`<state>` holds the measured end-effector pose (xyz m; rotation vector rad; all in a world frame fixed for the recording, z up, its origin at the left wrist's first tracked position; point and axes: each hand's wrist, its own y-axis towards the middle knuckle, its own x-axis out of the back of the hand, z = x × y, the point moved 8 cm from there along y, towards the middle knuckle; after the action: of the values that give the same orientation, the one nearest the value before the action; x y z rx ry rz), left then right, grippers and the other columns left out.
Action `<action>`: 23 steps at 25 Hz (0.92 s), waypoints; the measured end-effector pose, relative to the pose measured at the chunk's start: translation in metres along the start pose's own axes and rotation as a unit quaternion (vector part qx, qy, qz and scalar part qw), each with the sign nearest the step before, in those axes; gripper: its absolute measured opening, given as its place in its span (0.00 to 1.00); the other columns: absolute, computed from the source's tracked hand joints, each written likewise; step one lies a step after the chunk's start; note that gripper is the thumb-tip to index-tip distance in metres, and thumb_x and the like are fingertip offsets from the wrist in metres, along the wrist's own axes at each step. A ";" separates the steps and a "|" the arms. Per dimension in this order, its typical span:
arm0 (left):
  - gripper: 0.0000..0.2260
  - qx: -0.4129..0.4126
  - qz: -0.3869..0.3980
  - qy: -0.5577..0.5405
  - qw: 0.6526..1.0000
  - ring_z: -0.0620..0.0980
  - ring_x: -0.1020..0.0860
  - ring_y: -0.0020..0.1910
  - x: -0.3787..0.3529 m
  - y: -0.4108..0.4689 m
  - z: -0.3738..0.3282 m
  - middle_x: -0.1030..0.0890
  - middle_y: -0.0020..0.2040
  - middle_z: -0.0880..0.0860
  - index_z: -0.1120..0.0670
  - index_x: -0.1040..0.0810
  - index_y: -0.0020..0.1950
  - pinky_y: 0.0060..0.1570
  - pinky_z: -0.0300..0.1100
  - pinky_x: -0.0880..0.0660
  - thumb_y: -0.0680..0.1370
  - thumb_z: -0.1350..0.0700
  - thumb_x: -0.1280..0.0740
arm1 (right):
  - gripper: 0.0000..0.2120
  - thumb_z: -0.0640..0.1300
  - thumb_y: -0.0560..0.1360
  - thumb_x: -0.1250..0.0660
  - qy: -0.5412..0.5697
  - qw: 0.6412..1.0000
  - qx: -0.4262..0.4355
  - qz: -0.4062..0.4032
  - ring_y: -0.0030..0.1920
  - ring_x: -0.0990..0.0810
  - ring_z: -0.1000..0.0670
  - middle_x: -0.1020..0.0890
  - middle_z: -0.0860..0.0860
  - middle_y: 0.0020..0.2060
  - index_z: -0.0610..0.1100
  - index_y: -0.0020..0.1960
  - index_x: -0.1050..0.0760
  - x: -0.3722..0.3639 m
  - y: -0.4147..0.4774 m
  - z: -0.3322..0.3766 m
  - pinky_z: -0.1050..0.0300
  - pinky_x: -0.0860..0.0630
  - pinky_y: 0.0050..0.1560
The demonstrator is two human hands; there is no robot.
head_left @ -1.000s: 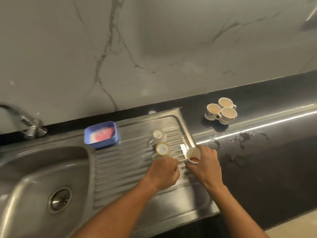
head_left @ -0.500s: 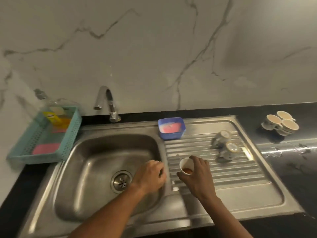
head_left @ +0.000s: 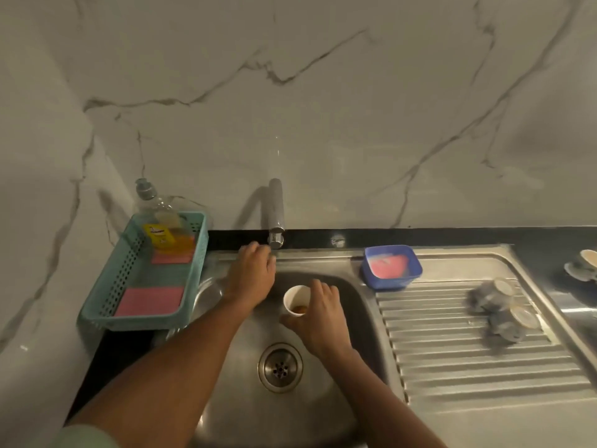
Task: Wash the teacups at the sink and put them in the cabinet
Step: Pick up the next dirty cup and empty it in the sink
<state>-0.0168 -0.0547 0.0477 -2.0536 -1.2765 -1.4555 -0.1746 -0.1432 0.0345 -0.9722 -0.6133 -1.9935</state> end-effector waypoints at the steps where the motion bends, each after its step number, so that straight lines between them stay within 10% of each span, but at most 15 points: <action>1: 0.13 0.019 -0.005 -0.034 0.999 0.58 0.25 0.59 0.000 0.017 0.004 0.23 0.59 0.58 0.59 0.22 0.62 0.55 0.53 0.25 0.82 0.53 0.36 | 0.32 0.58 0.68 0.23 0.007 1.000 -0.002 0.003 0.61 0.30 0.51 0.25 0.52 0.61 0.47 0.65 0.31 -0.009 0.011 0.005 0.59 0.29 0.59; 8: 0.08 0.140 -0.050 -0.229 0.962 0.54 0.17 0.42 -0.027 0.064 0.024 0.15 0.42 0.57 0.60 0.15 0.47 0.45 0.45 0.21 0.81 0.57 0.32 | 0.31 0.54 0.65 0.20 0.039 0.999 -0.008 -0.006 0.58 0.33 0.53 0.24 0.52 0.58 0.48 0.62 0.29 -0.055 0.056 0.010 0.60 0.30 0.56; 12: 0.08 0.111 -0.076 -0.283 0.950 0.37 0.22 0.32 -0.015 0.059 0.032 0.18 0.34 0.47 0.67 0.16 0.44 0.34 0.22 0.33 0.79 0.62 0.29 | 0.34 0.54 0.64 0.19 0.070 0.997 -0.022 -0.011 0.56 0.38 0.58 0.26 0.54 0.58 0.48 0.64 0.30 -0.063 0.066 0.010 0.60 0.31 0.57; 23: 0.08 0.110 -0.071 -0.339 0.932 0.33 0.25 0.28 -0.019 0.058 0.038 0.23 0.30 0.38 0.61 0.14 0.45 0.33 0.23 0.34 0.80 0.59 0.30 | 0.33 0.53 0.63 0.17 0.075 0.997 -0.019 -0.014 0.59 0.32 0.52 0.25 0.54 0.56 0.48 0.61 0.30 -0.072 0.067 0.008 0.59 0.30 0.56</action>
<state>0.0505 -0.0692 0.0280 -2.4299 -1.7681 -0.5917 -0.0893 -0.1414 -0.0142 -0.8310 -0.5104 -2.0881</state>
